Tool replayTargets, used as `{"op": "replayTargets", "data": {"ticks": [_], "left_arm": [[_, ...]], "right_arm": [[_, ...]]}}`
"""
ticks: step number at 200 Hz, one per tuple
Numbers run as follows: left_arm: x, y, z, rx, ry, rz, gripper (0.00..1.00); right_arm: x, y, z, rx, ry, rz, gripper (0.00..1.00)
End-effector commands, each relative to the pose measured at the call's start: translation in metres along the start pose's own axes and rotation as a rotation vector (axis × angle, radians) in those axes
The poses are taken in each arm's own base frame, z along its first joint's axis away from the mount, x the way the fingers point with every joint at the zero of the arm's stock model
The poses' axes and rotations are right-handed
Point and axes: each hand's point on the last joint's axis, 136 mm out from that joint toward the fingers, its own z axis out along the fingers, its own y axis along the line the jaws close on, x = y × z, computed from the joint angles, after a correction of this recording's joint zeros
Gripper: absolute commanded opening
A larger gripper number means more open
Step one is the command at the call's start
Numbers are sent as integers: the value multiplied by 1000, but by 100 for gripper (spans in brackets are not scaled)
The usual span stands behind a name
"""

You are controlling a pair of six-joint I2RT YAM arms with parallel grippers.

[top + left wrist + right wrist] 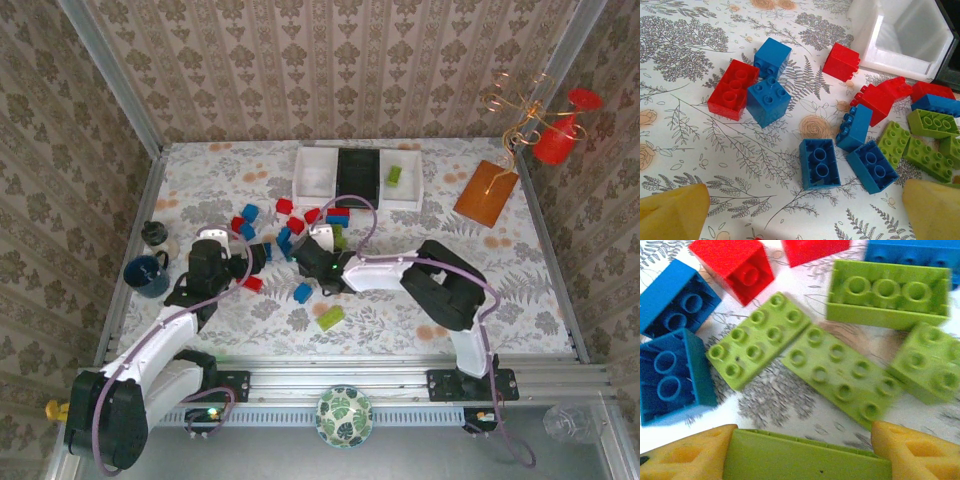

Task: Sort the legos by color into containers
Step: Pick up the lego from the center of the table, then place the lego in the container.

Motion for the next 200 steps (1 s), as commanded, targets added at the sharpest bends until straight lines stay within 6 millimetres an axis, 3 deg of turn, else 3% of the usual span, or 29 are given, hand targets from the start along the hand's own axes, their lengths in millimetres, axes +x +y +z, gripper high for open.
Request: {"op": "replayTargets", "data": {"ticks": [1, 27, 61, 78, 85, 117, 141, 158, 183, 200], "left_arm": [[-7, -4, -1, 25, -29, -42, 100], [-11, -23, 3, 85, -42, -43, 100], [-17, -56, 11, 143, -26, 12, 100], [-25, -65, 14, 158, -33, 21, 100], [-24, -79, 12, 190, -28, 40, 100], [-31, -93, 11, 210, -43, 70, 100], [-29, -97, 11, 211, -46, 81, 100], [-27, -98, 10, 210, -44, 90, 100], [-25, -94, 9, 190, -42, 107, 100], [-25, -91, 9, 177, -42, 118, 100]], "right_arm": [[-46, -13, -38, -30, -101, 55, 60], [-83, -54, -54, -27, -143, 114, 61], [-141, -126, -49, 67, -213, 168, 61], [-168, -165, -39, 126, -245, 207, 60], [-178, -182, -34, 154, -256, 227, 61], [-207, -239, 10, 215, -229, 321, 61], [-218, -259, 41, 247, -185, 329, 64], [-223, -267, 51, 271, -172, 326, 70], [-235, -267, 34, 271, -215, 303, 76], [-232, -263, 18, 258, -228, 284, 79]]}}
